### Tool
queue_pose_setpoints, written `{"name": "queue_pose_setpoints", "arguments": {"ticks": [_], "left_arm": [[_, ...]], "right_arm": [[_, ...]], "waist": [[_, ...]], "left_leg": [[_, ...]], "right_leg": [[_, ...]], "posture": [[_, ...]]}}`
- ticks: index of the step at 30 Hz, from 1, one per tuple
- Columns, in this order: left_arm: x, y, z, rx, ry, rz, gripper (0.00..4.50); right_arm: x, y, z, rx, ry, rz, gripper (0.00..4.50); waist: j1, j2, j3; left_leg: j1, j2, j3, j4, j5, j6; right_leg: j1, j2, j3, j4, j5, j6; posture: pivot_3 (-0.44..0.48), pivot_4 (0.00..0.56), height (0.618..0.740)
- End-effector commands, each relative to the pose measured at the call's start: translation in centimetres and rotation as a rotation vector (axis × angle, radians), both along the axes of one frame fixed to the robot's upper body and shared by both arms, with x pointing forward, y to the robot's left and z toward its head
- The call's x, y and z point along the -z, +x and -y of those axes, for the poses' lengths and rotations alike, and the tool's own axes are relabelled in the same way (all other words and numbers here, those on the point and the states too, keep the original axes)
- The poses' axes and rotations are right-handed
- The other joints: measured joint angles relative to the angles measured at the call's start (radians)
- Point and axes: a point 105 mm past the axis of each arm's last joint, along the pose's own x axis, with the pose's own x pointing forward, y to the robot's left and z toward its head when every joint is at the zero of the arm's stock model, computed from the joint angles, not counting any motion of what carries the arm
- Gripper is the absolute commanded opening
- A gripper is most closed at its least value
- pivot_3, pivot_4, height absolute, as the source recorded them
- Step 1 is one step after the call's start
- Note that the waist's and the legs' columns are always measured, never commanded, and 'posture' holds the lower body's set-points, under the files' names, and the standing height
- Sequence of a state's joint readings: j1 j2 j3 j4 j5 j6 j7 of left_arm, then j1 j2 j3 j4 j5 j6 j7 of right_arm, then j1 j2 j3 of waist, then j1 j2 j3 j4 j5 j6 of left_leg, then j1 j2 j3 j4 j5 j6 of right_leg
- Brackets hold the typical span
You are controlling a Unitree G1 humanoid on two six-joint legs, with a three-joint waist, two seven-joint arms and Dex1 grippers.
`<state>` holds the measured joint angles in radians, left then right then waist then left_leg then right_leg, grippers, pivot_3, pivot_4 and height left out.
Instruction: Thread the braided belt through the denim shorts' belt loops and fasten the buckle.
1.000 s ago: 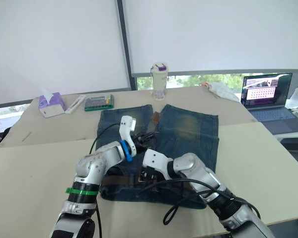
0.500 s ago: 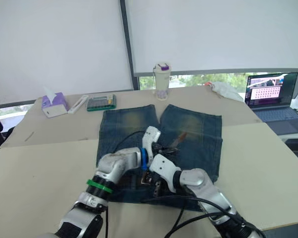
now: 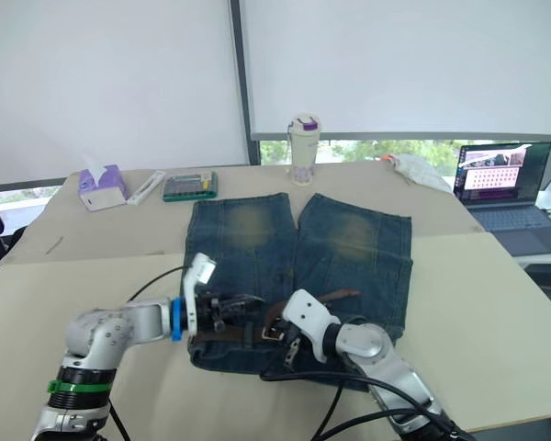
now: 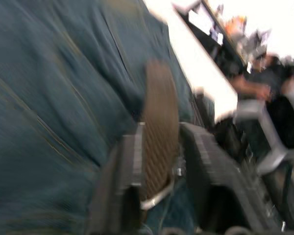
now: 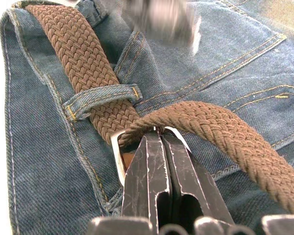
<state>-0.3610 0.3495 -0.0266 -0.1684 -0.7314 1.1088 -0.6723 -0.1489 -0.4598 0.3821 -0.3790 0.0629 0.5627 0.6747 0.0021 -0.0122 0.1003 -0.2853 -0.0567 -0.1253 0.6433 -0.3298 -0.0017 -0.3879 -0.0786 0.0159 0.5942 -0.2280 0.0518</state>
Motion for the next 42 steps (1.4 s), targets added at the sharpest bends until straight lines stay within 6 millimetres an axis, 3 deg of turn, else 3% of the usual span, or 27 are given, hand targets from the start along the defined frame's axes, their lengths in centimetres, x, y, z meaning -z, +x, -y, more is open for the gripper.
{"name": "queue_pose_setpoints", "arguments": {"ticks": [1,5,11,12,14,16,18,19,22,26,27,30,34,39,42], "left_arm": [[0.2,0.5,2.8,0.050,0.053,0.069,0.04],[5.3,0.0,2.8,0.125,0.288,0.022,0.04],[9.3,-0.4,0.3,0.176,0.430,0.006,0.04],[9.3,-0.3,0.2,0.170,0.409,0.023,0.04],[7.0,0.3,0.7,0.142,0.243,0.077,0.04],[2.3,1.4,0.6,0.054,-0.044,0.061,0.04],[-0.8,1.8,-0.5,0.018,-0.205,0.026,0.04],[-1.4,1.9,-1.0,0.001,-0.219,0.026,0.00],[-2.1,2.0,-2.0,-0.027,-0.231,0.035,0.00],[-3.3,1.5,-2.1,-0.017,-0.277,0.039,0.00],[-3.4,1.4,-2.0,-0.009,-0.273,0.040,0.00],[-3.0,1.0,-1.4,0.013,-0.217,0.077,0.00],[-0.7,1.4,-0.9,-0.009,-0.084,0.095,0.00],[1.5,0.4,0.0,0.076,-0.024,0.093,0.00],[4.4,-0.3,1.5,0.168,0.085,0.071,0.00]], "right_arm": [[5.9,-2.0,2.2,0.031,-0.143,-0.222,0.00],[5.2,-3.2,4.0,0.045,-0.168,-0.243,0.00],[2.1,-5.3,6.4,0.090,-0.111,-0.240,0.00],[0.9,-5.6,6.6,0.099,-0.073,-0.222,0.00],[-1.2,-5.3,6.9,0.139,-0.016,-0.162,0.00],[-3.0,-5.2,6.3,0.130,0.052,-0.102,0.00],[-4.3,-5.2,5.8,0.135,0.125,-0.070,0.00],[-4.7,-5.1,5.7,0.140,0.139,-0.058,0.59],[-4.4,-4.4,6.2,0.177,0.098,-0.032,1.53],[-4.2,-4.0,6.1,0.163,0.056,-0.024,2.92],[-4.2,-4.0,6.1,0.154,0.048,-0.024,3.26],[-4.6,-3.2,6.2,0.155,0.024,0.009,3.26],[-5.0,-2.2,6.2,0.135,-0.043,0.071,3.26],[-5.1,-1.5,6.0,0.151,-0.056,0.096,3.26],[-4.9,-0.7,6.5,0.186,-0.100,0.125,3.26]], "waist": [[0.002,0.002,0.000],[0.006,0.005,-0.001],[0.010,0.004,-0.002],[0.009,0.005,-0.002],[0.006,0.007,-0.001],[-0.002,0.008,0.004],[-0.003,0.009,0.012],[-0.003,0.008,0.016],[-0.001,0.007,0.020],[0.009,0.008,0.022],[0.009,0.008,0.023],[0.008,0.007,0.023],[0.009,0.007,0.024],[0.009,0.008,0.024],[0.012,0.008,0.024]], "left_leg": [[0.000,0.000,0.000,0.000,0.000,0.000],[-0.001,0.000,0.000,0.000,0.000,-0.001],[-0.006,0.000,0.000,0.000,-0.003,-0.001],[-0.006,0.000,0.000,-0.001,-0.003,-0.001],[-0.007,0.001,0.000,-0.001,-0.003,0.000],[-0.010,0.002,0.000,-0.001,-0.005,0.001],[-0.015,0.002,-0.001,0.000,-0.005,0.003],[-0.017,0.003,-0.002,0.001,-0.003,0.002],[-0.021,0.004,-0.004,0.000,0.006,-0.010],[-0.021,0.001,-0.003,0.000,0.007,-0.007],[-0.021,0.001,-0.003,0.000,0.007,-0.007],[-0.021,0.001,-0.003,0.000,0.007,-0.008],[-0.021,0.001,-0.003,0.000,0.008,-0.009],[-0.021,0.002,-0.003,0.000,0.008,-0.009],[-0.021,0.001,-0.003,0.000,0.008,-0.009]], "right_leg": [[0.000,0.000,0.000,0.000,0.000,0.000],[0.000,0.001,0.000,0.000,-0.001,-0.002],[0.001,0.000,-0.001,0.000,-0.006,-0.001],[0.001,0.000,-0.001,0.000,-0.006,-0.001],[0.001,0.000,-0.001,0.000,-0.007,-0.001],[-0.002,0.000,0.000,0.000,-0.007,-0.001],[-0.008,0.000,0.000,0.001,-0.007,-0.001],[-0.016,0.001,-0.001,0.002,-0.006,-0.003],[-0.020,0.002,-0.004,0.003,-0.001,-0.009],[-0.018,0.000,-0.004,0.001,0.000,-0.008],[-0.018,0.001,-0.004,0.001,0.000,-0.008],[-0.018,0.001,-0.004,0.001,0.000,-0.008],[-0.018,0.001,-0.004,0.001,0.001,-0.010],[-0.018,0.001,-0.004,0.001,0.002,-0.012],[-0.018,0.001,-0.004,0.001,0.002,-0.013]], "posture": [[0.000,0.150,0.740],[0.000,0.150,0.740],[0.000,0.150,0.740],[0.000,0.150,0.740],[0.000,0.150,0.740],[0.000,0.150,0.740],[0.000,0.150,0.740],[0.000,0.150,0.740],[0.000,0.150,0.740],[0.000,0.150,0.740],[0.000,0.150,0.740],[0.000,0.150,0.740],[0.000,0.150,0.740],[0.000,0.150,0.740],[0.000,0.150,0.740]]}}
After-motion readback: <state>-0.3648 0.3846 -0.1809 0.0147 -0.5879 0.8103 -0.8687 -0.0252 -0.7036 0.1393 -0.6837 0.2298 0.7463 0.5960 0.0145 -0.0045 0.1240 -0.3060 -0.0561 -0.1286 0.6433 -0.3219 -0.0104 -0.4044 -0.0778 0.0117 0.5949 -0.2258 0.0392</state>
